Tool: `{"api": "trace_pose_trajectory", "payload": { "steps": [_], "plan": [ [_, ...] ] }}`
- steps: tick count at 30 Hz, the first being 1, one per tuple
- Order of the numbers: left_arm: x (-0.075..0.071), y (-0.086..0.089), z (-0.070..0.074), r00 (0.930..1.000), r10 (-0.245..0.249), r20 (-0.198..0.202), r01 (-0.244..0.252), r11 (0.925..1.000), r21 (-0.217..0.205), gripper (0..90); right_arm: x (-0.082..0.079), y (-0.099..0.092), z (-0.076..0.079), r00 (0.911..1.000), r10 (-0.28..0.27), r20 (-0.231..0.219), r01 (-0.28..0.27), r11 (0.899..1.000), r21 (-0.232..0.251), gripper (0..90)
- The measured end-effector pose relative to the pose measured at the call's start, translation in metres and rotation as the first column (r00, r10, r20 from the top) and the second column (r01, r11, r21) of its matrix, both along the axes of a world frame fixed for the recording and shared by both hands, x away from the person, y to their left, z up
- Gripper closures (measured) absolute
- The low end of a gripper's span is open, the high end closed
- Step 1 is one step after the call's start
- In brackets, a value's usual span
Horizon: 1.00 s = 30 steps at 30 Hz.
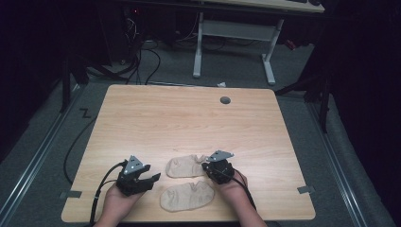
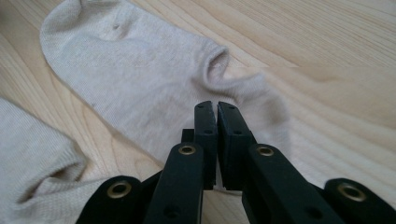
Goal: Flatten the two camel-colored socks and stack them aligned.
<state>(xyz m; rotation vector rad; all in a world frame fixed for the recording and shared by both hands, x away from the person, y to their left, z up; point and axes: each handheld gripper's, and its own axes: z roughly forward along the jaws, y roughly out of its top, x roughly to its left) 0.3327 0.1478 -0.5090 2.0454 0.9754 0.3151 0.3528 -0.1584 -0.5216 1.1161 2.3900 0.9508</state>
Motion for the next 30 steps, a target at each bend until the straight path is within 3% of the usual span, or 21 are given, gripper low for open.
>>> {"api": "trace_pose_trajectory", "payload": {
  "steps": [6, 9, 16, 22, 28, 30],
  "plan": [
    [0.013, -0.019, -0.006, 0.9998, -0.018, -0.003, 0.018, 0.9998, 0.005, 45.4, -0.002, -0.016, 0.018, 0.9939, -0.064, 0.09, 0.06, 0.997, 0.047, 78.9],
    [0.019, -0.025, -0.009, 0.9997, -0.017, -0.02, 0.016, 0.9998, -0.014, 48.6, 0.003, -0.023, 0.013, 0.9914, -0.108, 0.074, 0.105, 0.993, 0.045, 74.8],
    [0.026, -0.036, -0.016, 0.9995, -0.009, -0.03, 0.009, 0.9999, -0.012, 62.9, 0.006, -0.023, 0.003, 0.9916, -0.125, 0.035, 0.124, 0.992, 0.032, 70.5],
    [0.025, -0.04, -0.021, 0.9996, 0.007, -0.027, -0.006, 0.9988, 0.048, 76.3, 0.009, -0.024, -0.004, 0.9927, -0.12, -0.006, 0.121, 0.992, 0.047, 69.4],
    [0.022, -0.04, -0.022, 0.9999, 0.001, -0.013, 0.0, 0.9986, 0.052, 86.4, 0.008, -0.024, -0.005, 0.9952, -0.088, -0.043, 0.092, 0.991, 0.097, 84.1],
    [0.021, -0.04, -0.021, 1.0, -0.001, -0.01, 0.002, 0.9987, 0.05, 86.6, 0.007, -0.022, -0.004, 0.9963, -0.075, -0.043, 0.078, 0.993, 0.085, 86.0]
  ]
}}
